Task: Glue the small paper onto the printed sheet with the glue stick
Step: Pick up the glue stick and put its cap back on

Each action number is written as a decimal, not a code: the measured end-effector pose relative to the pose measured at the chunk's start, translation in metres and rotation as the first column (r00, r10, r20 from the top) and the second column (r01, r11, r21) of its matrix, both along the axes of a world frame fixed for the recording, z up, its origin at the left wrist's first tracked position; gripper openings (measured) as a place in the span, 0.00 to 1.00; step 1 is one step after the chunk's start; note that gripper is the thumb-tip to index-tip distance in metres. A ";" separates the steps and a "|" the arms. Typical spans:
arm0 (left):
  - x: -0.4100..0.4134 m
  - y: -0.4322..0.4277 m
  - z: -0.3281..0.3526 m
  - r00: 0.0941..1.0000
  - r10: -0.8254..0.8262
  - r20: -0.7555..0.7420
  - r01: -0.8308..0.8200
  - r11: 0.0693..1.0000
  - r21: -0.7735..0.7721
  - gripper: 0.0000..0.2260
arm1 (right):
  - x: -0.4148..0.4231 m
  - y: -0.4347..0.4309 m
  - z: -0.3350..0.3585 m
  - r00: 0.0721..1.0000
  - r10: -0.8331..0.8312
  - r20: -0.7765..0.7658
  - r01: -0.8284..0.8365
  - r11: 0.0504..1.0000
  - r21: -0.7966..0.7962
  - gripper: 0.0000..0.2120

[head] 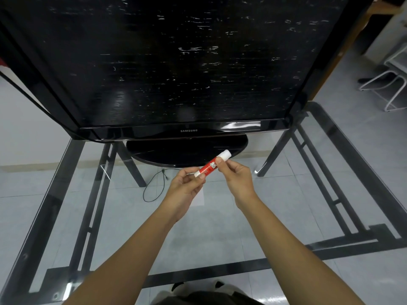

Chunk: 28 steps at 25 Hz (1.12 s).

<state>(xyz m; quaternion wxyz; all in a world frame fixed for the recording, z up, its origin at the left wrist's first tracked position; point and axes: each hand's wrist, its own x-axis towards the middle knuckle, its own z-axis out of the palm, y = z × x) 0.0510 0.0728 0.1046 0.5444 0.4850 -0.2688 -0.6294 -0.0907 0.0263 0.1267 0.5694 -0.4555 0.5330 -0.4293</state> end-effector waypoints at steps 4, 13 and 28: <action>-0.002 0.000 0.004 0.997 -0.020 0.073 0.018 1.000 0.026 0.15 | 0.001 -0.003 0.004 1.000 0.027 -0.008 -0.027 1.000 -0.007 0.10; -0.002 -0.006 0.011 0.982 -0.016 0.187 -0.019 0.983 0.182 0.19 | 0.002 -0.001 0.004 0.998 0.060 0.008 -0.060 0.998 -0.033 0.07; -0.002 0.004 0.001 0.687 0.088 0.721 0.083 0.977 -0.198 0.15 | -0.001 0.000 0.007 0.997 0.077 0.010 -0.077 0.996 -0.050 0.08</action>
